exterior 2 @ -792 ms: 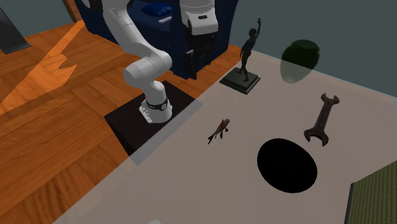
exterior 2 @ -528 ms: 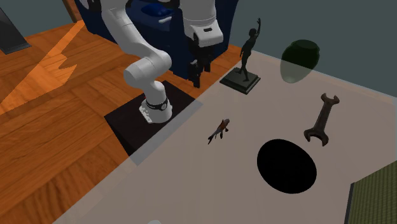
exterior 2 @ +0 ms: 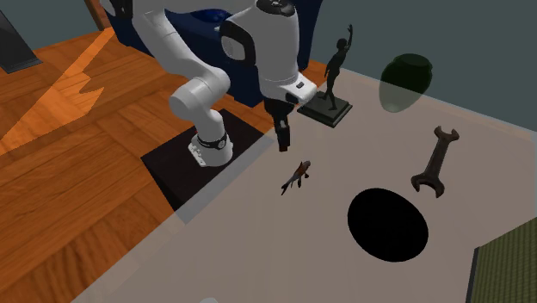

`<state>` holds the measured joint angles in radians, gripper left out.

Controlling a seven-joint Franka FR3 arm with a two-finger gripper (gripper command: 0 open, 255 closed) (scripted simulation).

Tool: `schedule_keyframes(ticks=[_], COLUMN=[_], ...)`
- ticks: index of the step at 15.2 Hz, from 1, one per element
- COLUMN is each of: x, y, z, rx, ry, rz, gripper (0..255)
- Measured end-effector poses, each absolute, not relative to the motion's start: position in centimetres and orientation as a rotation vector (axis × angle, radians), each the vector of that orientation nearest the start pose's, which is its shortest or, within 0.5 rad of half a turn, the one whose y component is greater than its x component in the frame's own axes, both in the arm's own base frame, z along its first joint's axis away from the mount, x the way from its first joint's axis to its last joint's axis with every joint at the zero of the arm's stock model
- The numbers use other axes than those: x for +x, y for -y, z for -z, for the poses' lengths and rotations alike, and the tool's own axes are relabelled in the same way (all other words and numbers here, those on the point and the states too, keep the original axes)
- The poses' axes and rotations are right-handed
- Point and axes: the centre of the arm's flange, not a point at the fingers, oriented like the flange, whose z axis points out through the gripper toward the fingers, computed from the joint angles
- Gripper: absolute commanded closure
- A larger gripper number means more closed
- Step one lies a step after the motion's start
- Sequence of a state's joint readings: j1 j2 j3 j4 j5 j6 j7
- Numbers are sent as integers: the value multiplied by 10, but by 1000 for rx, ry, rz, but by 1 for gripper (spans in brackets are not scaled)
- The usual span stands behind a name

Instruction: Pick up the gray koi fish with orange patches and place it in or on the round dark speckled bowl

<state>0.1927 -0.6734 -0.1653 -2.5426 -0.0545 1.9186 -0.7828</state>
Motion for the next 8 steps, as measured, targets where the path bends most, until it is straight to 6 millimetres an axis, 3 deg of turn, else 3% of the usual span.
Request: schedule_keyframes(ticks=[8], x=[387], y=[-18], z=[-397], rx=[-2379], ry=[2046], rz=[137], gripper=[0])
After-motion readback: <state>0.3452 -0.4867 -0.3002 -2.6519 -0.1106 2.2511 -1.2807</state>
